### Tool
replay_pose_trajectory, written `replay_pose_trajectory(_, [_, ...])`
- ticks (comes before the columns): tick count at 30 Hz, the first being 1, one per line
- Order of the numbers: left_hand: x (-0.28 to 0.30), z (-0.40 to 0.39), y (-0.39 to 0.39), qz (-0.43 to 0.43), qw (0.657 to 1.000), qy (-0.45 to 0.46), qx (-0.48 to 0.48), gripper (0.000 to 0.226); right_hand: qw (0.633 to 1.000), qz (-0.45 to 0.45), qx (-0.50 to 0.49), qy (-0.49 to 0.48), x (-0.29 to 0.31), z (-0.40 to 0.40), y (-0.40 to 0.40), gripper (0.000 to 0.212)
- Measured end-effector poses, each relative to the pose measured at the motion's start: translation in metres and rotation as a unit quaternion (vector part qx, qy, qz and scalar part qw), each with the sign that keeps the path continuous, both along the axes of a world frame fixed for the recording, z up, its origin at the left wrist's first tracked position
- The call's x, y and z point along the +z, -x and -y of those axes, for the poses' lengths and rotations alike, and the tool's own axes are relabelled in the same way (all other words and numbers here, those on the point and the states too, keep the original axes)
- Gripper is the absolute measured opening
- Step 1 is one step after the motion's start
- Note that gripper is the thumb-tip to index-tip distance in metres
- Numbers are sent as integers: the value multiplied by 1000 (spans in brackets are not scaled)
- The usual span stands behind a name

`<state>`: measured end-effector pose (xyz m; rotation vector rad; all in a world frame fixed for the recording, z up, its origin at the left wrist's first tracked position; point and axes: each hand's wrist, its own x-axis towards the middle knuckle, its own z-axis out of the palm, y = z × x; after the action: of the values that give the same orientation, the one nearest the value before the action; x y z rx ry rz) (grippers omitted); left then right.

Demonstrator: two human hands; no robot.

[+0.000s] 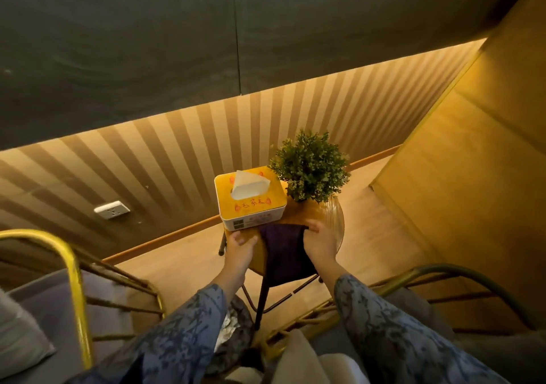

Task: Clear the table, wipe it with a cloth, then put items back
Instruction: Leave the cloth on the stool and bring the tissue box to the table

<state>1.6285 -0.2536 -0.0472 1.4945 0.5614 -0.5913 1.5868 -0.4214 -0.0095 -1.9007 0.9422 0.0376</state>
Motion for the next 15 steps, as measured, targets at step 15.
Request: replay_pose_trajectory(15, [42,-30,-48,37,997,42,-44,44,982,-25,-40,-181,10,-42,-74,53])
